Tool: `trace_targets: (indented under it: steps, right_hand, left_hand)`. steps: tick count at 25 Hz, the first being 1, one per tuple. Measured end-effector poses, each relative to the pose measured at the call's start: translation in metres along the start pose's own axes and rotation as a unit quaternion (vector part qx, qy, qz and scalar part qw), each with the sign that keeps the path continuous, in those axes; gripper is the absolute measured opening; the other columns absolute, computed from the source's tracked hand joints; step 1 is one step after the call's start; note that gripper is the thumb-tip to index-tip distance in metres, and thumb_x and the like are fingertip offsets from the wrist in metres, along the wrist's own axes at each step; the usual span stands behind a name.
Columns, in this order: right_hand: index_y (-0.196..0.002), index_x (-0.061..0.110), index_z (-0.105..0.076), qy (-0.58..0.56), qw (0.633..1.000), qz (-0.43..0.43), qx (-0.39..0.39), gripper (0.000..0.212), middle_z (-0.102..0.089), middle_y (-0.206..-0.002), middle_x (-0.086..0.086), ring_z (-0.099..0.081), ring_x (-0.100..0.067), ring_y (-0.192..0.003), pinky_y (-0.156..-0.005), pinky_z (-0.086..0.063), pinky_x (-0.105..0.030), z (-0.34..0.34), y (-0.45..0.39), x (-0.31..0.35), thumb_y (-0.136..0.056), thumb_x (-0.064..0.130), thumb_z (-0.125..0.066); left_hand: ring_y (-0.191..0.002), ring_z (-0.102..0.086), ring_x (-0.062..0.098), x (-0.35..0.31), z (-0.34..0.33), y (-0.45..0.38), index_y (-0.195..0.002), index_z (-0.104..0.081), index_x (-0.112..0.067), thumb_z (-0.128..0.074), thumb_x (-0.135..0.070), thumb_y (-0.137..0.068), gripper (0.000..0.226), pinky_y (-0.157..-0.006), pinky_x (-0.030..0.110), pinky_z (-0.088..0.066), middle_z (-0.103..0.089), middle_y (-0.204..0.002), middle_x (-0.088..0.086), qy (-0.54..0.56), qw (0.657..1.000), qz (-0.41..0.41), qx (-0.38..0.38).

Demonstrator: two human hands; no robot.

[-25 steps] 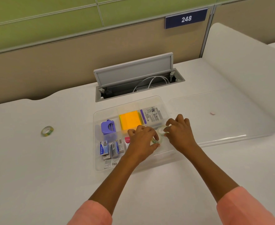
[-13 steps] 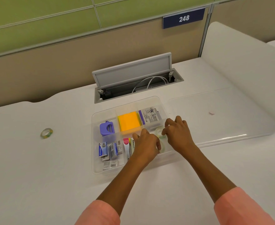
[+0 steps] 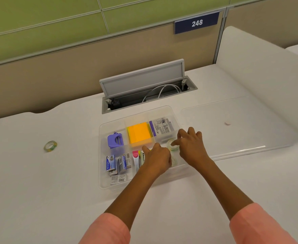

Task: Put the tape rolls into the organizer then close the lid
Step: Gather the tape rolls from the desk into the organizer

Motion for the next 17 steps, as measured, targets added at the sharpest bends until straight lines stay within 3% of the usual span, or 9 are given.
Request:
trace_targets:
  steps: [3,11,17]
  right_hand:
    - [-0.077,0.008,-0.075,0.018,1.0,0.001,0.004,0.024,-0.062,-0.079,-0.013,-0.05,-0.036,-0.074,-0.061,-0.026,-0.038,0.001,0.0,0.001,-0.058,-0.008,-0.075]
    - [-0.073,0.011,-0.074,0.03,0.999,0.007,-0.022,0.024,-0.065,-0.075,-0.008,-0.051,-0.035,-0.073,-0.06,-0.028,-0.041,0.004,0.0,0.002,-0.057,-0.007,-0.075]
    - [-0.087,0.011,-0.072,0.02,0.998,0.022,-0.048,0.029,-0.073,-0.09,-0.013,-0.058,-0.038,-0.092,-0.078,-0.039,-0.053,0.021,0.009,0.015,-0.061,0.001,-0.079]
  left_hand:
    - [-0.124,-0.039,0.023,0.0,-0.001,-0.001,-0.111,-0.062,-0.014,-0.059,-0.028,-0.087,0.028,-0.106,0.046,-0.022,-0.054,-0.126,0.01,-0.007,1.0,0.0,-0.004]
    - [-0.121,-0.04,0.023,0.002,0.001,0.004,-0.105,-0.067,-0.017,-0.059,-0.025,-0.088,0.021,-0.101,0.044,-0.024,-0.058,-0.123,0.006,0.04,0.998,-0.023,-0.045]
    - [-0.135,-0.028,0.018,0.023,0.012,0.027,-0.119,-0.059,-0.026,-0.052,-0.034,-0.09,0.03,-0.108,0.04,-0.018,-0.044,-0.142,-0.002,0.103,0.983,-0.036,-0.149]
Point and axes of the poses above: each hand's wrist, its own y-axis away from the middle knuckle, its own z-axis out of the back of the hand, x = y × z, the point moved 7 cm from there along -y, towards the middle knuckle
